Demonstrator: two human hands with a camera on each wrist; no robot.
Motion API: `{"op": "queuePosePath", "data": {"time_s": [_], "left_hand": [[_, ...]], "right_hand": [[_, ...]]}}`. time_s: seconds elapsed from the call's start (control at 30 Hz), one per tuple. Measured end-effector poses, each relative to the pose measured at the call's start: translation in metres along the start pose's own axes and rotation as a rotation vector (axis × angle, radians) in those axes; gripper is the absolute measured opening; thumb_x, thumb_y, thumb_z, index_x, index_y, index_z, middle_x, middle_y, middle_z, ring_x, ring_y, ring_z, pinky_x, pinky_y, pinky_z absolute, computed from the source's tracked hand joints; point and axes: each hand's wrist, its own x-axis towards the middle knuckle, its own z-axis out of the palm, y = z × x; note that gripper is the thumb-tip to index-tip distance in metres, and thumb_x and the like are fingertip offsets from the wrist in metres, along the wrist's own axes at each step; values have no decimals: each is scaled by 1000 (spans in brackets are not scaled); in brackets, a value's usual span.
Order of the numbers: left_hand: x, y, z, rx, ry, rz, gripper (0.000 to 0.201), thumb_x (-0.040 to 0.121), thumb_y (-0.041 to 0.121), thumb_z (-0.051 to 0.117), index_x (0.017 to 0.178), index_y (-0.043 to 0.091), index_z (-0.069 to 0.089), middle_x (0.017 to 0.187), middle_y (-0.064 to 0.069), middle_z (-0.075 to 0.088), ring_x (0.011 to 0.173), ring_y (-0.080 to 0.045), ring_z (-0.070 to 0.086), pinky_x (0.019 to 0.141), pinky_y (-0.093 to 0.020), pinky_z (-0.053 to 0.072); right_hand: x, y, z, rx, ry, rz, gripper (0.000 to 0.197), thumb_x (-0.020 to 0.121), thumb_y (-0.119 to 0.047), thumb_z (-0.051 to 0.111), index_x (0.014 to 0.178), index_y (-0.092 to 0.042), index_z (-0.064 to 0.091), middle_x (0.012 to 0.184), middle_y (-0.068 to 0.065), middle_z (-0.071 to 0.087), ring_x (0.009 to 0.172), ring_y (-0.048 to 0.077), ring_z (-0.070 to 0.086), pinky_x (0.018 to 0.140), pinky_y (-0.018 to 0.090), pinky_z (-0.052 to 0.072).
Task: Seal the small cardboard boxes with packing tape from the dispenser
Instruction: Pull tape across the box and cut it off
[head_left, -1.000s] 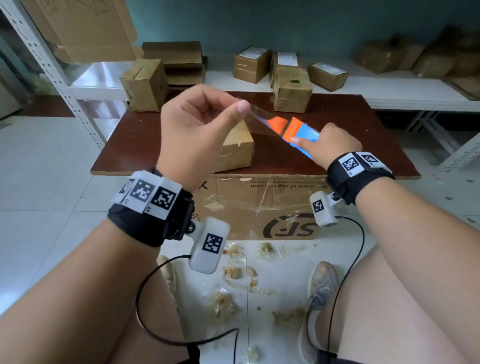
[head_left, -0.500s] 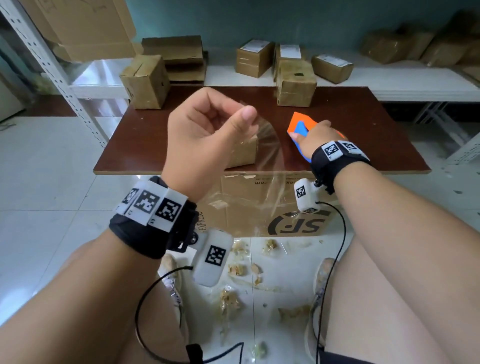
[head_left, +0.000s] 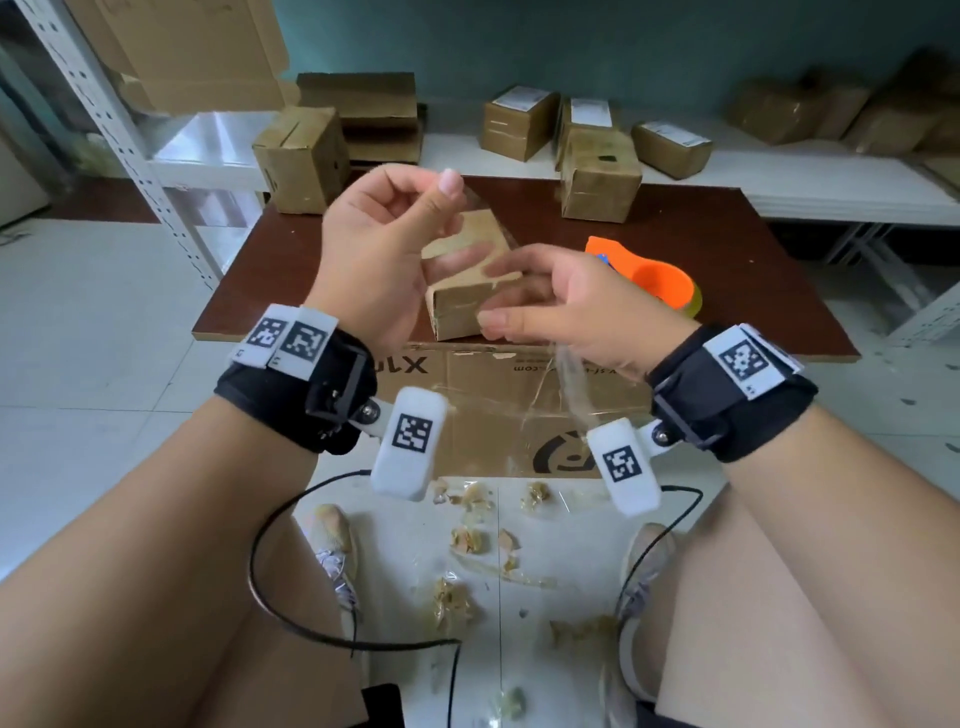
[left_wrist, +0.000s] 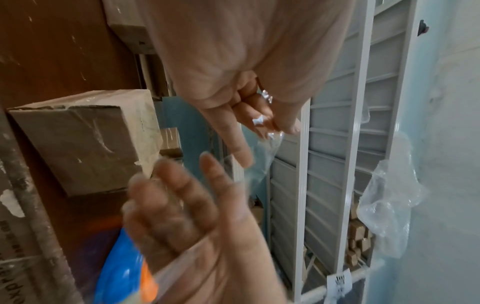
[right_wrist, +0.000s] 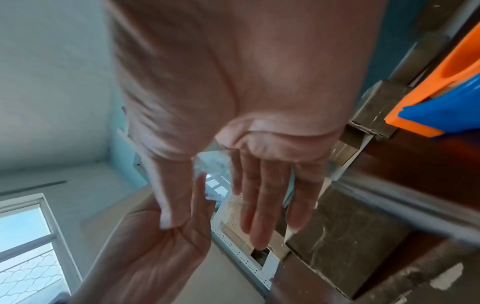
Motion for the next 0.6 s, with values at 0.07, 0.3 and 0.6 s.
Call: {"op": "queuePosePath", "data": {"time_s": [0.07,0.3,0.6], "left_hand": [[5,3,-9,-3,38,0,12,103,14,70,93,11,63,90,-5,64,83,-12,62,81,-41,65],[25,11,-51,-135,242,-18,15,103,20,70,91,14,64,85,-5,59,81,-13,61,86,-40,62],[33,6,-82,-220,320,-65,13,104,16,68,93,11,68,84,-5,64,77,-12,61,91,-43,62]], "right_hand": [[2,7,-2,-66,72,32,32,96,-19,78,126,-22,66,110,3,80,109,23,76,99,49,60],[-1,22,-26,-108,210,163,17,98,-20,75,111,-10,74,97,14,80,85,23,79,77,35,66],[4,33,-62,92,382,169,27,82,-27,89,97,-7,80,92,11,80,80,16,76,79,31,64]]}}
